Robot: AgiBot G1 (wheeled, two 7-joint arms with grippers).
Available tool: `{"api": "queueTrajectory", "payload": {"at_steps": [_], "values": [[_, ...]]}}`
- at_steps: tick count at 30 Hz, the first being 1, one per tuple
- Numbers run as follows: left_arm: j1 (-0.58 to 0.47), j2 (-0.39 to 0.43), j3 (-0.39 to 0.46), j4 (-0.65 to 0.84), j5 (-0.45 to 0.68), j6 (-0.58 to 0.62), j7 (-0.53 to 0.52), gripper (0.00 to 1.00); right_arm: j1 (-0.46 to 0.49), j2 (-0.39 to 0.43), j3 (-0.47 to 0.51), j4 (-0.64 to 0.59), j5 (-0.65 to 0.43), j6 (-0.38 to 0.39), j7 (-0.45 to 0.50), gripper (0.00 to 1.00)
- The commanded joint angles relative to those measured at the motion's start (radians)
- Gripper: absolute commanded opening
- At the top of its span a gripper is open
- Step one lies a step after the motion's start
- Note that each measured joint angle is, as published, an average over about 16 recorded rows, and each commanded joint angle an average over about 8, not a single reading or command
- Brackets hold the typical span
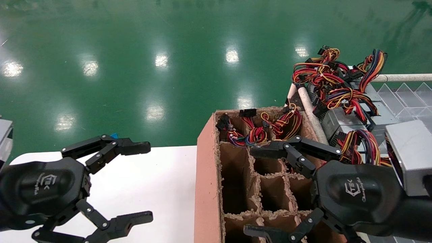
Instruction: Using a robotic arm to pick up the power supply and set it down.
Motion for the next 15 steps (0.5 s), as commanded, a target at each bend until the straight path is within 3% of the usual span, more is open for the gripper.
{"api": "queueTrajectory", "payload": {"at_steps": [1, 12, 15], "values": [[0.0, 0.0, 0.0, 0.0, 0.0, 0.0, 0.0, 1.0, 0.0, 0.0, 0.0, 0.0, 0.0, 0.0, 0.0, 1.0], [0.0, 0.0, 0.0, 0.0, 0.0, 0.0, 0.0, 0.98, 0.0, 0.0, 0.0, 0.0, 0.0, 0.0, 0.0, 1.0], [0.0, 0.0, 0.0, 0.0, 0.0, 0.0, 0.0, 0.61, 0.0, 0.0, 0.0, 0.0, 0.0, 0.0, 0.0, 1.0]]}}
